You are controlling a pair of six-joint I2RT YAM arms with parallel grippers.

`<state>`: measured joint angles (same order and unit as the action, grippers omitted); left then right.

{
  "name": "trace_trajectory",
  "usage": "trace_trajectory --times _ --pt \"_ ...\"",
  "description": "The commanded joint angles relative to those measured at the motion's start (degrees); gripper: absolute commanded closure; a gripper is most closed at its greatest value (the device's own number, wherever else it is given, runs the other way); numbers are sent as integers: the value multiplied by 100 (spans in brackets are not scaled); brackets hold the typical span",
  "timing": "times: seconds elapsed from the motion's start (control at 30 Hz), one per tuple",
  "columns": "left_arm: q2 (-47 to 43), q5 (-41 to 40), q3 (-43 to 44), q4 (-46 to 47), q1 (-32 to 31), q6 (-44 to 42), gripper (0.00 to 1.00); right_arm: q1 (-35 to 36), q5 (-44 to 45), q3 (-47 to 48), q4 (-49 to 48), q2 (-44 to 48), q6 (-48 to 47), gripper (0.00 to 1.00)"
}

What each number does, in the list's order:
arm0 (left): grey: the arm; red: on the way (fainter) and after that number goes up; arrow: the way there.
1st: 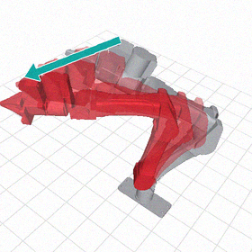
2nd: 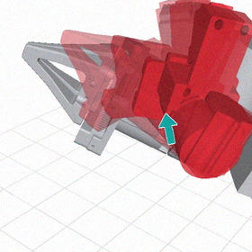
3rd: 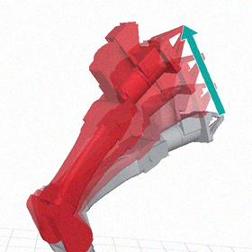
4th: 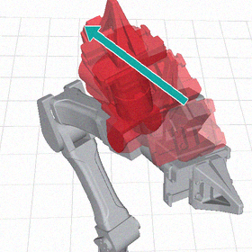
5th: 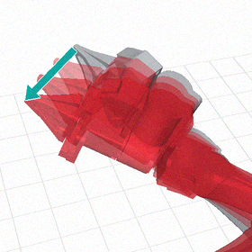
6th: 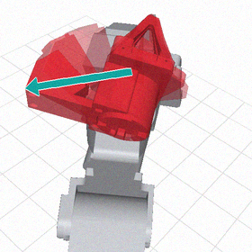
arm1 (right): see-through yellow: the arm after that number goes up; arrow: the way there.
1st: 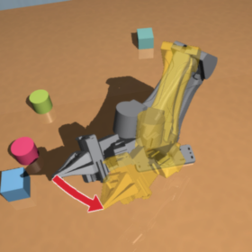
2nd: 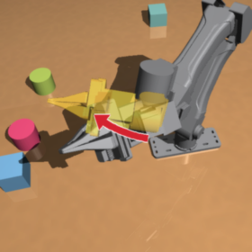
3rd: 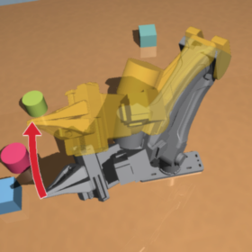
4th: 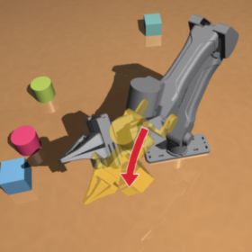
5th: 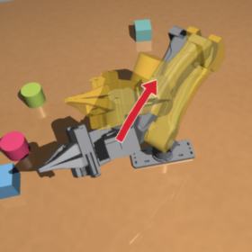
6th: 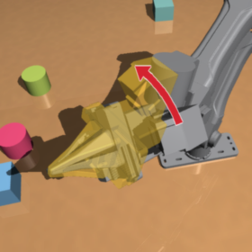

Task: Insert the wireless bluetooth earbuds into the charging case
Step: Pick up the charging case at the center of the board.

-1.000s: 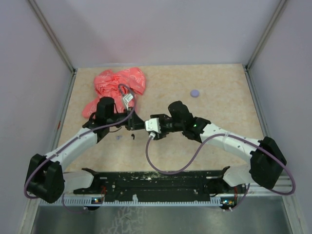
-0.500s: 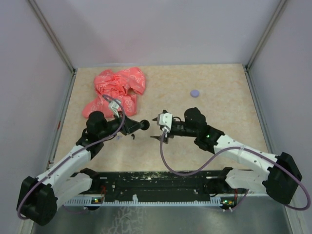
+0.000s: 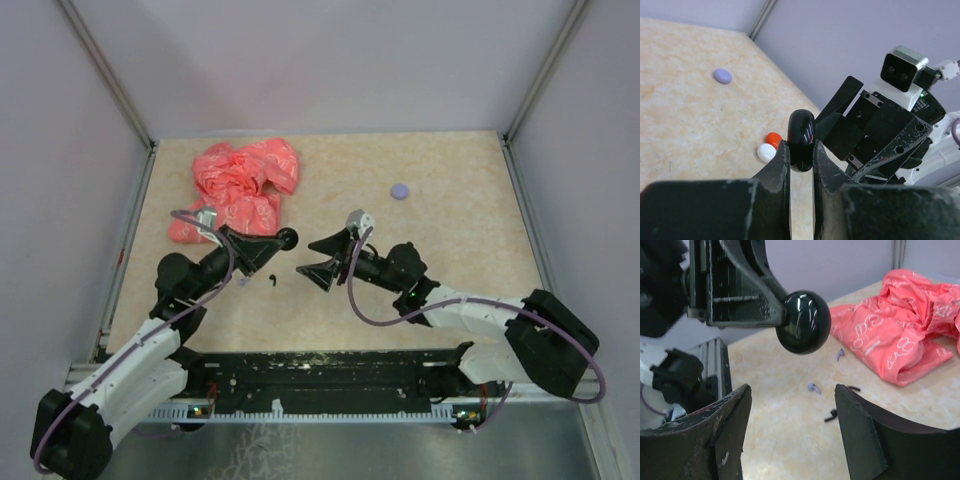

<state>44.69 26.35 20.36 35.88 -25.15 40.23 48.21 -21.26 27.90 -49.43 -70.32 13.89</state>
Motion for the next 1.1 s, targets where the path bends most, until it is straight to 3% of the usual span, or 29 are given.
trace_trajectory --times 0.0,0.3,0.53,0.8,1.07 --pt "-55 -200 -225 1102 -21 348 100 -46 217 48 -2137 -386 1060 33" --pt "274 227 -324 2003 -23 567 100 -57 191 338 -2826 -1067 1542 38" --pt "281 327 -555 2370 -19 685 100 -55 -101 434 -3869 -1525 1959 51" --pt "296 453 -606 2380 -27 739 100 -55 -234 535 -3934 -1538 2152 60" --pt "300 595 -557 2441 -33 752 98 -56 -522 616 -3942 -1523 2209 90"
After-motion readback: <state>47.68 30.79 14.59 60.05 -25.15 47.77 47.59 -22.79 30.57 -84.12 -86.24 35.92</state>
